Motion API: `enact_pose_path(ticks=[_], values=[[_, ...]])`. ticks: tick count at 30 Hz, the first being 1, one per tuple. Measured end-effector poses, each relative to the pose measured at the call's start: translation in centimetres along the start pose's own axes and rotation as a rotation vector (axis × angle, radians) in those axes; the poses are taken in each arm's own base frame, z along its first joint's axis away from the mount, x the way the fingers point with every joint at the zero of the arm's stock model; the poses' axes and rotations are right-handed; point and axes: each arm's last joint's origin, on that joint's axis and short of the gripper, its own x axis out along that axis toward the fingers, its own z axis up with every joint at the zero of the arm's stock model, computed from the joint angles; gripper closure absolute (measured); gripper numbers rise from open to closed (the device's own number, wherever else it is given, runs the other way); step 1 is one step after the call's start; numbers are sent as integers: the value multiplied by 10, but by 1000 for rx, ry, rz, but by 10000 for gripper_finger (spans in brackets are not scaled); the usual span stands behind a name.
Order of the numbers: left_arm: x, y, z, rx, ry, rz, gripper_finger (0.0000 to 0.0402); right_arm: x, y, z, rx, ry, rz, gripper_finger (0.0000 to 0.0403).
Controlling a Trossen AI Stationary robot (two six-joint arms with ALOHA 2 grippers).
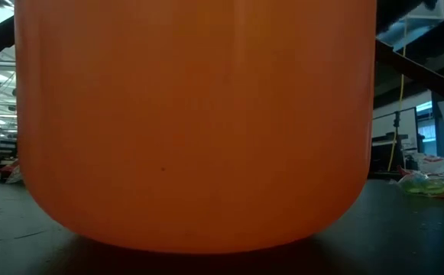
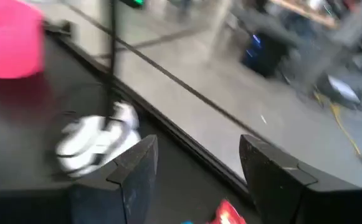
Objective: Sort candy
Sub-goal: Put the white candy into the black bucket
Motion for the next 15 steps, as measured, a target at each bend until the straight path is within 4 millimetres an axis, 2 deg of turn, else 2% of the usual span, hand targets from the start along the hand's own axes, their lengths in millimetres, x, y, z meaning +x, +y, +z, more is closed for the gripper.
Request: enact_pose_path(ticks=[6,11,15], values=[[-4,-23,5,56,-69,-172,271,36,-18,-30,82,172,-13,178],[-8,-33,8,80,-111,-230,271,48,-23,-48,119,264,52,178],[-7,-38,6,87,-95,-253,271,57,-23,-63,108,328,33,178]])
